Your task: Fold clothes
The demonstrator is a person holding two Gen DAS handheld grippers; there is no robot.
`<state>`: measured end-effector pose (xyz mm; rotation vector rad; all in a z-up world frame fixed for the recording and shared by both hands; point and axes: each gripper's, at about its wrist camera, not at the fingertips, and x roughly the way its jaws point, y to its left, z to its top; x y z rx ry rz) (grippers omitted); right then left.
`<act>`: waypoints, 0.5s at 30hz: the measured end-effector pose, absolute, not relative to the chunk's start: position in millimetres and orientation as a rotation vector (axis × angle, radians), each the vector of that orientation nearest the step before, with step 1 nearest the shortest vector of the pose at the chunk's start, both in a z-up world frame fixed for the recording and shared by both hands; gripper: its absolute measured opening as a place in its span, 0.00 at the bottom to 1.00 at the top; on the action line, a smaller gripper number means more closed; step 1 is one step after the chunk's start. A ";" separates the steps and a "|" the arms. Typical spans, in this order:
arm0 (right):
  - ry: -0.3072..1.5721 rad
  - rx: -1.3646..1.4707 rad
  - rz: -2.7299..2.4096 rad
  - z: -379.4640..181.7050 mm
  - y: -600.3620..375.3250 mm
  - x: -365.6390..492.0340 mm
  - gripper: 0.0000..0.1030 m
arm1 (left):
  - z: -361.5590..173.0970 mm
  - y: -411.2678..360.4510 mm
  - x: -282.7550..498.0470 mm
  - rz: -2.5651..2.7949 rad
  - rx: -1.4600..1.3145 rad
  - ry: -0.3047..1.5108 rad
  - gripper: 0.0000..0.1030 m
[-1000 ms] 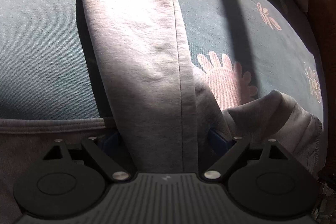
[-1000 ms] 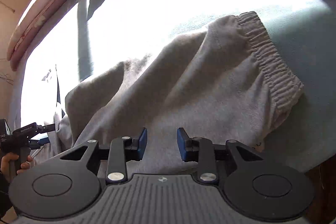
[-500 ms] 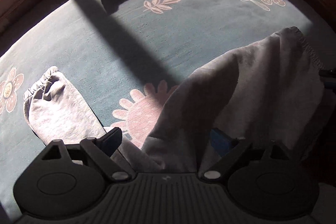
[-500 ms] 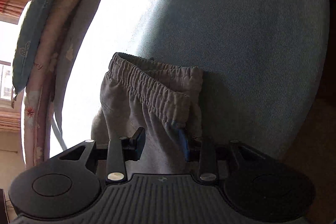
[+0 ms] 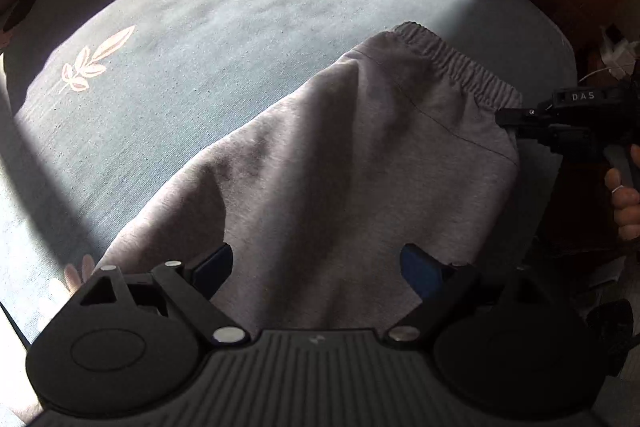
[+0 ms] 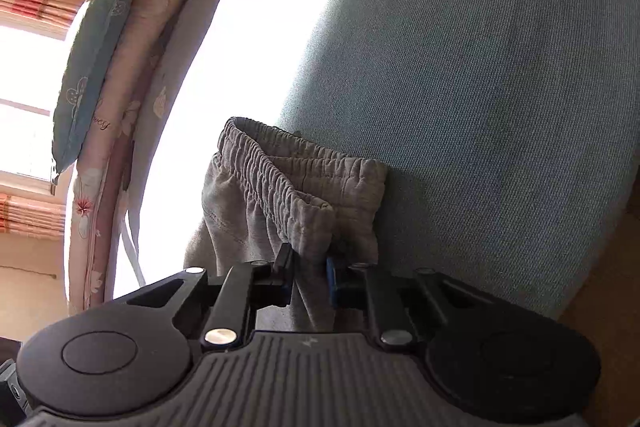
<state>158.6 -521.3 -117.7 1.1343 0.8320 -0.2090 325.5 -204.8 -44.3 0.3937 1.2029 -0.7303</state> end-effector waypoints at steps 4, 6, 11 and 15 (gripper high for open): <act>0.819 1.071 -0.199 -103.6 -531.6 167.1 0.14 | -42.3 -219.4 325.8 -0.749 0.384 1.203 0.88; 0.822 1.052 -0.190 -101.5 -537.4 172.1 0.14 | -43.8 -224.3 323.2 -0.760 0.382 1.199 0.88; 0.854 1.027 -0.217 -112.8 -552.4 176.6 0.14 | -46.6 -235.8 314.2 -0.797 0.387 1.187 0.88; 0.871 1.047 -0.228 -117.6 -556.6 176.2 0.14 | -51.0 -239.5 303.3 -0.842 0.401 1.193 0.88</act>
